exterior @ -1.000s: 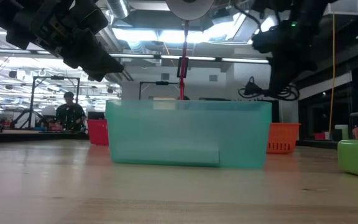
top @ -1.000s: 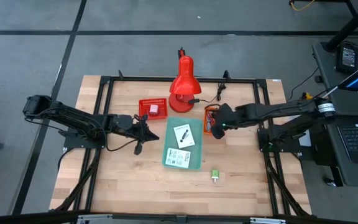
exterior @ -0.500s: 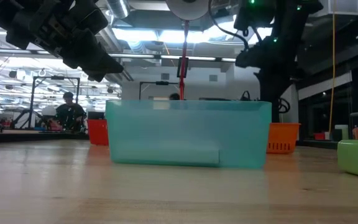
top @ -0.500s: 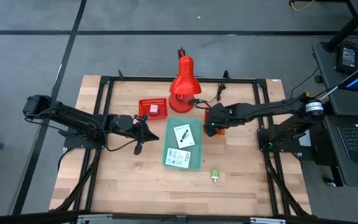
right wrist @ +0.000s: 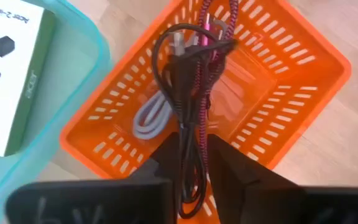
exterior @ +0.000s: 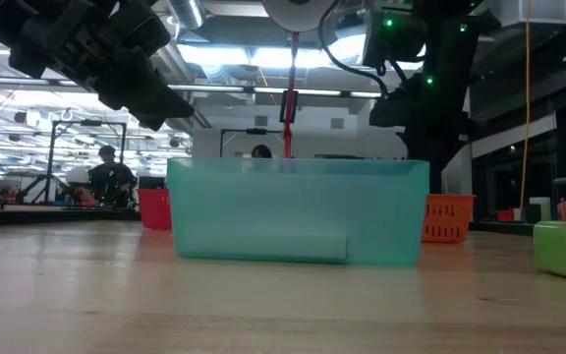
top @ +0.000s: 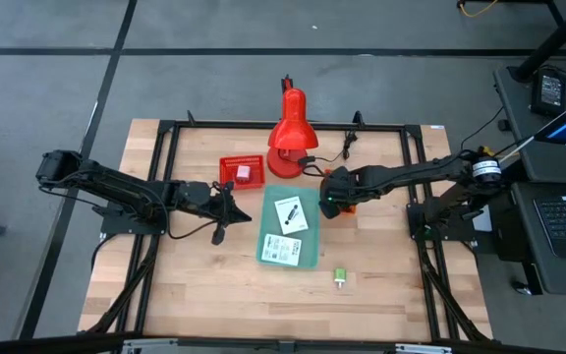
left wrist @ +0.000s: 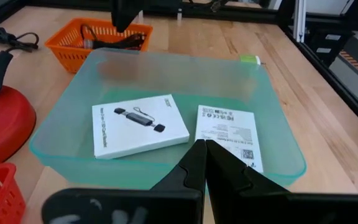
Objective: Pick and place items into bin
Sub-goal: Put the green charger adapter into the red basket
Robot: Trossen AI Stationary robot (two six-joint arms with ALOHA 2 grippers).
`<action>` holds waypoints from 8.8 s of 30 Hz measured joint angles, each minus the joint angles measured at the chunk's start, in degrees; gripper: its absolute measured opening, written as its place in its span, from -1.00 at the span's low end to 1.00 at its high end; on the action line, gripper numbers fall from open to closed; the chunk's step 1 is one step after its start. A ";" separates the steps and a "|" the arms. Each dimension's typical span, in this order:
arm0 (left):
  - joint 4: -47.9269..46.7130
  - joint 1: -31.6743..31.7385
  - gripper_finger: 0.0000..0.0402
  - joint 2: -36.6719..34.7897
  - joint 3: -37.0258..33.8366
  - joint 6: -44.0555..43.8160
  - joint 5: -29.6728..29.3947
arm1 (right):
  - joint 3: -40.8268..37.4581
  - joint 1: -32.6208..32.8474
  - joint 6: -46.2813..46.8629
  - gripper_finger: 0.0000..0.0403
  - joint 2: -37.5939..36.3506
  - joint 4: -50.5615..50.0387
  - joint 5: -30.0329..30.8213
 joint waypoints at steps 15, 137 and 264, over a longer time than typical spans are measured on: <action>-0.84 0.00 -0.98 0.00 0.00 0.01 0.02 | 3.23 0.25 -6.96 -0.47 -0.02 -1.52 -2.30; -2.96 0.00 -0.98 -0.01 0.02 3.98 7.85 | 35.97 40.19 71.95 0.15 34.34 -23.51 -6.34; 19.40 -0.02 0.06 -0.02 0.02 5.61 1.61 | -17.07 18.44 -49.40 -0.37 -4.35 81.81 5.49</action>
